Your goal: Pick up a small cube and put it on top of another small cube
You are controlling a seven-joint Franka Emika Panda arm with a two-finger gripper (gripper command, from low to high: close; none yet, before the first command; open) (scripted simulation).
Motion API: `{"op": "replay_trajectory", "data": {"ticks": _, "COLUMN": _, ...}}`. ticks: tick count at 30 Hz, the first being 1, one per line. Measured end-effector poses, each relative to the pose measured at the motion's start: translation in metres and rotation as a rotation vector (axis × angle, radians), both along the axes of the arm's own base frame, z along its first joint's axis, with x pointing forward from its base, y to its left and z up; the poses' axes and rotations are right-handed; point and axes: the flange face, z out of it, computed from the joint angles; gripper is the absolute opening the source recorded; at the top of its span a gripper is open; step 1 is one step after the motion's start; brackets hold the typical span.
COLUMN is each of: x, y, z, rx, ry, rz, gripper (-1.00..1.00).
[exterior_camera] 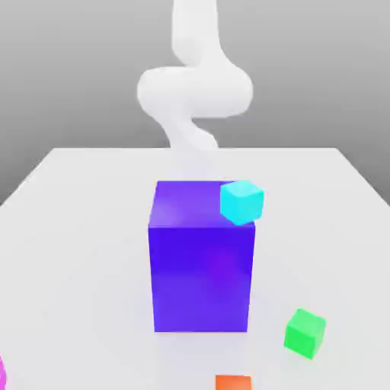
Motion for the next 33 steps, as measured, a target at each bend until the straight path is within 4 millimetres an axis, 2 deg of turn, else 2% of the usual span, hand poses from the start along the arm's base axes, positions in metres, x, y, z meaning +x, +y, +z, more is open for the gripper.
{"op": "replay_trajectory", "data": {"ticks": 4, "x": 0.048, "y": -0.032, "z": -0.046, "rx": 0.126, "ry": 0.108, "rz": -0.079, "gripper": 0.00}}
{"op": "replay_trajectory", "data": {"ticks": 8, "x": 0.088, "y": -0.063, "z": -0.098, "rx": 0.232, "ry": 0.209, "rz": -0.172, "gripper": 0.00}}
{"op": "replay_trajectory", "data": {"ticks": 12, "x": 0.119, "y": -0.094, "z": -0.154, "rx": 0.319, "ry": 0.305, "rz": -0.282, "gripper": 0.00}}
{"op": "replay_trajectory", "data": {"ticks": 16, "x": 0.141, "y": -0.125, "z": -0.214, "rx": 0.388, "ry": 0.394, "rz": -0.405, "gripper": 0.00}}
{"op": "replay_trajectory", "data": {"ticks": 21, "x": 0.155, "y": -0.170, "z": -0.290, "rx": 0.447, "ry": 0.490, "rz": -0.583, "gripper": 0.00}}
{"op": "replay_trajectory", "data": {"ticks": 25, "x": 0.157, "y": -0.198, "z": -0.349, "rx": 0.468, "ry": 0.557, "rz": -0.720, "gripper": 0.00}}
{"op": "replay_trajectory", "data": {"ticks": 33, "x": 0.136, "y": -0.263, "z": -0.455, "rx": 0.448, "ry": 0.646, "rz": -1.020, "gripper": 0.00}}
